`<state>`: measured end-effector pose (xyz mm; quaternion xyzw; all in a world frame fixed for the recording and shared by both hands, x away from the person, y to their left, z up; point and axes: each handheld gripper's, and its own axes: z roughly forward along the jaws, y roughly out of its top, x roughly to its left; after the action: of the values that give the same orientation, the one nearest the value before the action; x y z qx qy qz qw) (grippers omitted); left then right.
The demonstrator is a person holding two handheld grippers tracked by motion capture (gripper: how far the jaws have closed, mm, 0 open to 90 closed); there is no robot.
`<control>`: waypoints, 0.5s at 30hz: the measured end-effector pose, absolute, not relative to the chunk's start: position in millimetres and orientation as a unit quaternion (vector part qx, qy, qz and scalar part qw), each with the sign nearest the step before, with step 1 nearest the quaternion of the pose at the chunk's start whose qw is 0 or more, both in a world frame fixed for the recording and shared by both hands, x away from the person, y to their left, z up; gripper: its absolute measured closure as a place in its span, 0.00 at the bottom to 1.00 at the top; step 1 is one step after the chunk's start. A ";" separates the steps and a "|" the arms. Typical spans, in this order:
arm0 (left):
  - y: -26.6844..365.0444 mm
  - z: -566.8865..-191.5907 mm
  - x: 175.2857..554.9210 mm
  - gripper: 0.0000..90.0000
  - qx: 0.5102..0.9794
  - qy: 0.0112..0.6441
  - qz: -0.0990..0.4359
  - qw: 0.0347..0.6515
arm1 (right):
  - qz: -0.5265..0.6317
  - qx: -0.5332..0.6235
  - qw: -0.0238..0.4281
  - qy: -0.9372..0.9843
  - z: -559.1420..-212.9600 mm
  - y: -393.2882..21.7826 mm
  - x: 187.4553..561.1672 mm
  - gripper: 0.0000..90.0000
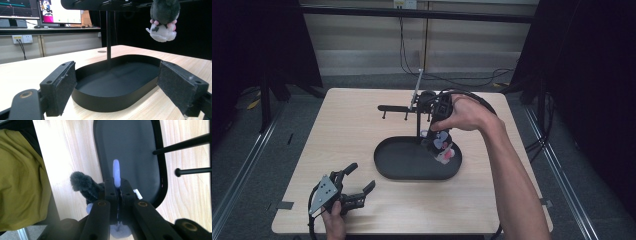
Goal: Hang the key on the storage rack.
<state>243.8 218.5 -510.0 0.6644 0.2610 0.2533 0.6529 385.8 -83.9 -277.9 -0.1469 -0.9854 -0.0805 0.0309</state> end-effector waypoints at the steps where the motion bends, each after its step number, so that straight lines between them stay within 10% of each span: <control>1: 218.5 -510.0 243.8 0.17 0.665 0.261 0.253 0.653 | -0.080 -0.148 0.030 -0.985 -277.6 -84.0 388.5 0.97; 15: 218.1 -510.4 243.9 0.17 0.662 0.260 0.254 0.656 | -0.055 -0.177 0.028 -0.982 -293.2 -86.0 417.5 0.97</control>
<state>243.9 218.1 -510.4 0.6615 0.2597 0.2544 0.6559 417.5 -86.0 -293.2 -0.1769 -0.9823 -0.0550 0.0276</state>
